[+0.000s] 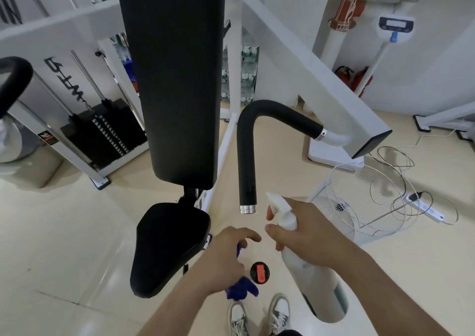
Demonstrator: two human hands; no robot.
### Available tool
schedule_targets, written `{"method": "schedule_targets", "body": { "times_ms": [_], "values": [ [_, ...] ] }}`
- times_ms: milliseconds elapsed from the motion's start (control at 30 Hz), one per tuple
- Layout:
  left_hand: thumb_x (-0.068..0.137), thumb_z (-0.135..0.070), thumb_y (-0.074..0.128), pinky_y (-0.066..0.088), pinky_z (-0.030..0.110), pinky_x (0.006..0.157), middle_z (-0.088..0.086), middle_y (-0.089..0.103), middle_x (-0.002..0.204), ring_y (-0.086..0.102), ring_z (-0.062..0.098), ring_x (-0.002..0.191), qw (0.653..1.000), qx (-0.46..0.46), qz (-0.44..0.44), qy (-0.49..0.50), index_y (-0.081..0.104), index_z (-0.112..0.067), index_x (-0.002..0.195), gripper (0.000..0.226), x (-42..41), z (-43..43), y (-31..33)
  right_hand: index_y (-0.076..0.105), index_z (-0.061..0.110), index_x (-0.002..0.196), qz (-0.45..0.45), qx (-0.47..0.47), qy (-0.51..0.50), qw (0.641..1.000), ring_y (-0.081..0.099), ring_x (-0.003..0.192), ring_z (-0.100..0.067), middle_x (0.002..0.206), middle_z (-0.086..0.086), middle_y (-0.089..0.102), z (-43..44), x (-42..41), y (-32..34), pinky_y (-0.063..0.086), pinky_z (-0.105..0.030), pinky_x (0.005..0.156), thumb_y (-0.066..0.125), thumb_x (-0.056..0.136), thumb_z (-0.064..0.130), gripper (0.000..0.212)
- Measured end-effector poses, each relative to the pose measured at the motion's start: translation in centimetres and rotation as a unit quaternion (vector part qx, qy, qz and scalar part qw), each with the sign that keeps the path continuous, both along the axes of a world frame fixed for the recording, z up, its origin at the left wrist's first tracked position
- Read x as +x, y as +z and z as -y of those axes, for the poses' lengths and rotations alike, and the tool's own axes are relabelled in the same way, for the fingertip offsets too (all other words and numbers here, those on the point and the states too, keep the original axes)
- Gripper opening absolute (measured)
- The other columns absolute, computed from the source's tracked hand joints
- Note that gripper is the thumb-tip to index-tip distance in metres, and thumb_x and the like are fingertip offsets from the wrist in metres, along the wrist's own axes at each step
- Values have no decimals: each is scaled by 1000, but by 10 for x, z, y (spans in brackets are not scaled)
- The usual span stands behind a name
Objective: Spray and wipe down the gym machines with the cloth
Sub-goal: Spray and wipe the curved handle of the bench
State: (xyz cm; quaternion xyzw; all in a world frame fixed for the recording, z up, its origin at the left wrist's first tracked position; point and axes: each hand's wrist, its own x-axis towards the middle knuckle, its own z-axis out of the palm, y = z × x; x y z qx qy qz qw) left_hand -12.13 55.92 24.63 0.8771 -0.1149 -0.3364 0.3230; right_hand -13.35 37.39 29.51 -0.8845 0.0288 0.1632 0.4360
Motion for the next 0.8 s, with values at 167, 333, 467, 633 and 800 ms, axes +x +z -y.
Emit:
{"method": "schedule_targets", "body": {
  "times_ms": [167,333,467,633,800],
  "values": [
    [84,5,59,48,15,68,-7,50,112,55,9,94,981,-15,40,189,48,-35,131,63,16,-16,-1,60,28,100,-19,-8,-5,1000,69,61,-5,69,0,70,-3,-1,-1,58,-31,73,65,88,33,14],
    [88,4,56,45,5,55,-8,65,98,62,7,81,947,-110,68,295,64,-27,108,37,30,-23,6,58,32,93,-21,-11,-25,999,69,64,-11,67,0,72,-1,-1,-1,60,-36,71,62,87,32,8],
    [89,2,59,51,21,71,-10,70,93,63,10,90,908,-189,109,358,67,-28,98,33,45,-26,25,59,24,79,8,-22,-45,999,69,61,-8,66,1,70,0,1,4,58,-35,71,62,86,30,10],
    [98,-5,45,55,36,74,-6,70,94,64,20,82,874,-277,125,379,70,-26,93,33,77,-23,65,55,42,104,22,-5,-48,999,67,64,-5,67,5,72,2,12,16,50,-23,64,61,88,33,20],
    [102,-6,37,56,43,85,-8,72,93,68,22,93,870,-300,170,354,72,-33,83,48,108,-14,98,59,29,88,49,1,-78,996,69,66,-11,68,0,71,-3,29,27,57,-33,73,61,87,28,2]
  ]
}}
